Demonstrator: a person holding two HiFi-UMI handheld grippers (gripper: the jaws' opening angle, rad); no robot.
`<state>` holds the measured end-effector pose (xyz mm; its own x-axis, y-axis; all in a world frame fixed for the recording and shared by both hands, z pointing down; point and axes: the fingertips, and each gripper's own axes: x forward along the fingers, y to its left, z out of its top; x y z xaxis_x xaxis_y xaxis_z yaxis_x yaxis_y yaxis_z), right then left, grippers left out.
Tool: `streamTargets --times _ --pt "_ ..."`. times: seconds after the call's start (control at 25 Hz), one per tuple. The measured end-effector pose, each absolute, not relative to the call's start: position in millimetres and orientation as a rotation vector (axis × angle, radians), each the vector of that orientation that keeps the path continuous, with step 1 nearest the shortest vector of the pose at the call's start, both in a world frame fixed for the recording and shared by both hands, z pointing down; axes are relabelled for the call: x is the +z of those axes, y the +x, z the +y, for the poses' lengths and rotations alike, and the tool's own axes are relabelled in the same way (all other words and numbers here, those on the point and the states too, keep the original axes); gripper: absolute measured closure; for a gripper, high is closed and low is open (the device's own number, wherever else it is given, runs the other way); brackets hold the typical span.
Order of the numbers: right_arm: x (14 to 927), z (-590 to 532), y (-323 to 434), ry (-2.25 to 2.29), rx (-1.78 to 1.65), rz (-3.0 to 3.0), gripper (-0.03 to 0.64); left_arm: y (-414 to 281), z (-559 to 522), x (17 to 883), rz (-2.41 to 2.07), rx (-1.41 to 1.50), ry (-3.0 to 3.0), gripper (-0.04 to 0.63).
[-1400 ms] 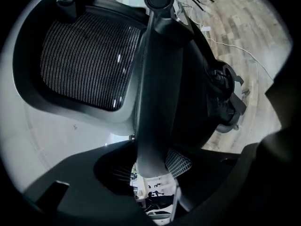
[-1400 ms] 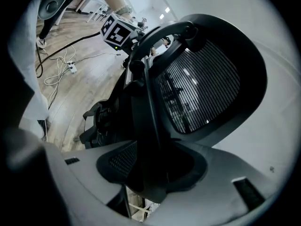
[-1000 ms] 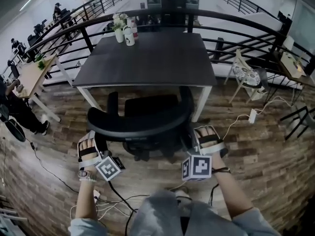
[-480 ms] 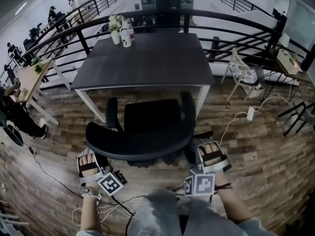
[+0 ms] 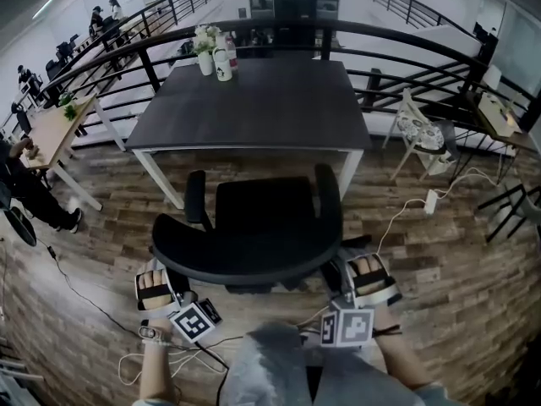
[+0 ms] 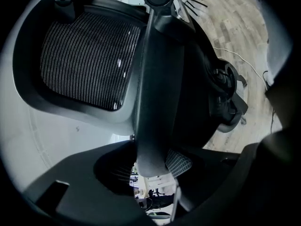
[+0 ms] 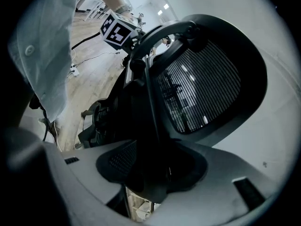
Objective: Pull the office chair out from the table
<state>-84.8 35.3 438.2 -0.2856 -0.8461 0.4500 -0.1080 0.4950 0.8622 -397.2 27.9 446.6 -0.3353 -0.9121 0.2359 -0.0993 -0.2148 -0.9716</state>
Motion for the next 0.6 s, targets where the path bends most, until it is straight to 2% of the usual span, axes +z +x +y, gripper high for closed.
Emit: streamTargets --times 0.36,0.6 --pt "440.0 35.4 -85.6 0.832 -0.945 -1.736 0.416 -397.7 29.4 447.8 1.456 -1.590 -1.261 0.389" --pt "438.9 34.1 -86.7 0.858 -0.921 -1.798 0.404 -391.4 27.4 442.0 1.578 -1.521 -1.409 0.356"
